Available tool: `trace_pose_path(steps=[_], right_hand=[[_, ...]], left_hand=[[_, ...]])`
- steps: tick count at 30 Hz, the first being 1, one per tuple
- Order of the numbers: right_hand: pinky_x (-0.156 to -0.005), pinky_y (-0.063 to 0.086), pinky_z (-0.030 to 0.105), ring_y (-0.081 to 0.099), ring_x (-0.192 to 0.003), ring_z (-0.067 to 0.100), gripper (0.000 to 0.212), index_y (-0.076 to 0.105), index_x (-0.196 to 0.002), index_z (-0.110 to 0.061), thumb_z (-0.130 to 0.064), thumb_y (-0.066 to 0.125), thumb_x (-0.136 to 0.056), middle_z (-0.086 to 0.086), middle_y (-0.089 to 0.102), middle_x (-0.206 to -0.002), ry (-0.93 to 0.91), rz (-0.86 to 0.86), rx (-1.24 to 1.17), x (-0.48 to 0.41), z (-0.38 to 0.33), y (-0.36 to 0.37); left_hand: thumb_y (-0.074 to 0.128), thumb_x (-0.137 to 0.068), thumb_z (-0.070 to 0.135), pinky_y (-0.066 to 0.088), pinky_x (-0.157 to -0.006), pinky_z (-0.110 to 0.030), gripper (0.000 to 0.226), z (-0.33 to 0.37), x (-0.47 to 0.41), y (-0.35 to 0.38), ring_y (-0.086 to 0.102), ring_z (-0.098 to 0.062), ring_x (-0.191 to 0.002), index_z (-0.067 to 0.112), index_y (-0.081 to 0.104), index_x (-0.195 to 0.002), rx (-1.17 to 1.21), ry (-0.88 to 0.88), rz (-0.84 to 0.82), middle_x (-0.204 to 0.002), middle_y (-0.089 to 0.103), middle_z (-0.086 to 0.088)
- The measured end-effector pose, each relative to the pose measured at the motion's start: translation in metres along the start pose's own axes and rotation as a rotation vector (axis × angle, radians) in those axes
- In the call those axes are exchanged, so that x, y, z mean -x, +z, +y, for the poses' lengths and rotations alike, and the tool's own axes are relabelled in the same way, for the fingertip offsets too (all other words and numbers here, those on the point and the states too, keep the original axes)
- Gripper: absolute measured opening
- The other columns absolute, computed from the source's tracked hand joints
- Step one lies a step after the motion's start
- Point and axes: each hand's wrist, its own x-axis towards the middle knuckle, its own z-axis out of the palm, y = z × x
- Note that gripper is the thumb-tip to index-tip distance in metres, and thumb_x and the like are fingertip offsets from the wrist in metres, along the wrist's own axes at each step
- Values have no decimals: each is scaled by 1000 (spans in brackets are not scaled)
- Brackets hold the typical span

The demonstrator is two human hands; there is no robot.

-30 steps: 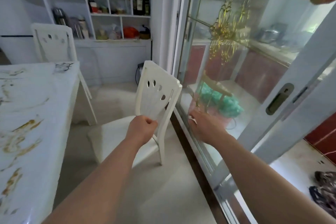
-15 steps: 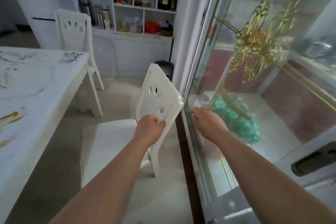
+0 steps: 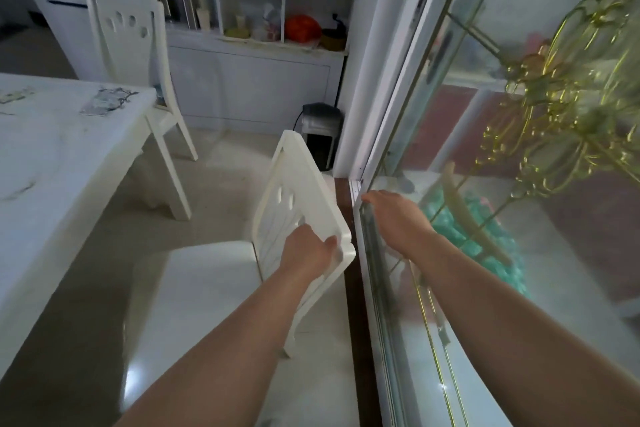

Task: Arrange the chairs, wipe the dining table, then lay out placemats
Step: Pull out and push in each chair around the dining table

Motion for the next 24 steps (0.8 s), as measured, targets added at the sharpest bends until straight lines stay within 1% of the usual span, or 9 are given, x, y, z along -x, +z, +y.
trace_pose_path(steps=[3,5,8,10,12,15,18,21,24], right_hand=[[-84,52,36,59,-110,25,60,42,-139,-27,7,40,-89,3,55,-132,-38,-20,26,-25,5,10],[-88,52,37,57,-115,25,63,38,-141,-29,7,44,-89,2,50,-137,-84,-45,51,-42,7,15],[-92,50,39,52,-120,24,71,33,-143,-29,11,45,-86,2,47,-139,-185,-68,104,-67,9,19],[-93,50,39,52,-119,23,72,33,-142,-29,12,47,-85,1,48,-136,-263,-61,140,-87,8,23],[-93,48,37,50,-119,23,72,31,-143,-30,9,48,-85,1,46,-138,-353,-42,176,-105,5,27],[-103,38,37,39,-132,26,75,21,-149,-29,8,46,-88,4,28,-153,-506,-51,234,-130,1,35],[-113,23,35,23,-141,26,68,19,-150,-31,-4,49,-95,3,13,-159,-647,-42,283,-148,0,46],[-117,10,36,13,-145,28,65,30,-147,-26,-5,57,-92,10,9,-160,-805,49,325,-171,-2,56],[-117,-2,38,6,-147,29,51,43,-140,-17,-1,50,-93,16,12,-158,-918,51,413,-190,-13,63]], left_hand=[[57,-89,42,47,-84,-28,52,6,-17,9,59,-21,-100,6,49,-126,40,-63,-14,-115,61,-8],[58,-88,43,47,-85,-29,50,10,-30,16,60,-23,-99,3,50,-118,38,-105,-32,-110,61,-9],[55,-85,52,44,-77,-22,53,12,-46,24,61,-19,-91,4,56,-108,1,-115,-58,-103,63,-7],[57,-80,57,44,-72,-25,63,12,-56,28,64,-25,-86,-2,59,-103,32,-127,-80,-97,66,-15],[62,-76,57,43,-66,-25,67,11,-63,29,65,-27,-86,-4,59,-104,86,-160,-73,-95,67,-16],[68,-74,53,38,-57,-21,60,14,-71,32,62,-18,-79,6,54,-107,149,-201,-42,-89,64,-6],[72,-75,45,34,-51,-19,54,18,-77,37,58,-13,-76,12,47,-109,195,-256,-19,-91,60,-1],[70,-78,30,33,-48,-15,51,24,-78,37,55,-10,-75,10,43,-116,205,-277,-1,-92,57,1],[67,-78,26,31,-45,-15,48,27,-78,34,49,-7,-66,10,41,-115,201,-284,-6,-93,57,0]])
